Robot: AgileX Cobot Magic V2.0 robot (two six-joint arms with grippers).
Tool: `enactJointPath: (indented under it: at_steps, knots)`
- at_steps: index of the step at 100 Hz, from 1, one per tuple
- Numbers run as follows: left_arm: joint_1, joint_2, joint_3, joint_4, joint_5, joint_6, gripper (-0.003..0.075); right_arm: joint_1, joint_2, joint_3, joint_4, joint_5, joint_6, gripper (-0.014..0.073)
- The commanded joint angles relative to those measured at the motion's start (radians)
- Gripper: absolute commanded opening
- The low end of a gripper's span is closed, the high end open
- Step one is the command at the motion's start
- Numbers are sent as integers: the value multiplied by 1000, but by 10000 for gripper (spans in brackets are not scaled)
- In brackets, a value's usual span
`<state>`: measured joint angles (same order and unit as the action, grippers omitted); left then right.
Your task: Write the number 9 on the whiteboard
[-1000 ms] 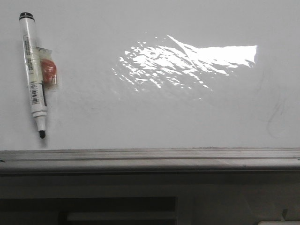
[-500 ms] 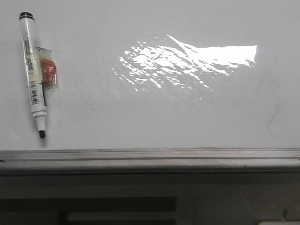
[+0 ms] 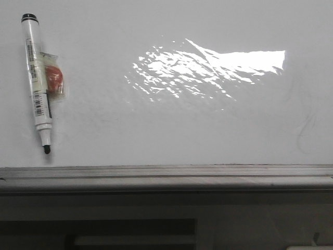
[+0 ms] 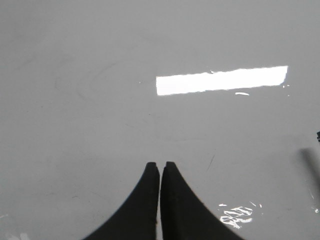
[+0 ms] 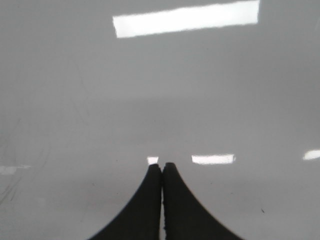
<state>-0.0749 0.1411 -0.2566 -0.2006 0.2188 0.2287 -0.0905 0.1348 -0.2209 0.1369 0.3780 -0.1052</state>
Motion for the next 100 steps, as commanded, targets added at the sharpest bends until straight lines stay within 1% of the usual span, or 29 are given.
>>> enactJointPath:
  at_steps: [1, 6, 11, 18, 19, 22, 23, 30, 40, 48, 54, 60, 64, 72, 79, 87, 89, 92, 100]
  knots:
    - [1, 60, -55, -14, -44, -7, -20, 1, 53, -50, 5, -38, -3, -69]
    - [1, 75, -55, -14, -58, -7, -15, 1, 58, -50, 5, -38, -3, -69]
    - [1, 87, -55, -14, -66, -7, 15, 1, 58, -50, 5, -40, -3, -69]
    - [1, 103, -55, -14, -74, -7, 104, 1, 58, -48, 5, -40, -3, -69]
    - [1, 106, -55, -14, -77, -7, 138, 1, 58, -45, 5, -40, -3, -69]
    - [1, 114, -55, -14, -81, -7, 171, 1, 58, -43, 5, -40, -3, -69]
    - [1, 116, -55, -14, -81, -7, 193, 1, 58, -43, 5, -40, -3, -69]
    - [1, 134, -55, -14, -87, -7, 269, 1, 58, -41, 5, -37, -3, -69]
    - [1, 171, -34, -31, -147, -7, 278, 1, 58, -41, 5, -43, -3, -69]
    - [-6, 206, -34, -33, -162, -7, 280, 1, 58, -41, 5, -45, -3, -69]
    - [-27, 235, -34, -33, -179, -7, 304, 1, 58, -41, 5, -45, -3, -69]
    - [-72, 268, -34, -33, -194, -7, 347, 1, 58, -41, 5, -45, -3, -69]
    - [-111, 289, -34, -33, -208, -7, 390, 1, 58, -41, 5, -46, -3, -69]
    - [-198, 322, -34, -49, -235, -7, 430, 1, 58, -41, 5, -46, -3, -69]
    - [-285, 345, -34, -108, -262, -7, 430, 3, 58, -41, 5, -46, -3, -69]
    - [-382, 369, -34, -139, -294, -7, 430, 26, 58, -41, 5, -50, -3, -69]
    - [-416, 379, -34, -151, -302, -7, 430, 44, 58, -41, 5, -50, -3, -69]
    - [-441, 385, -34, -167, -313, -7, 430, 52, 58, -41, 5, -50, -3, -69]
    - [-531, 413, -34, -226, -341, -7, 430, 117, 58, -41, 5, -51, -3, -69]
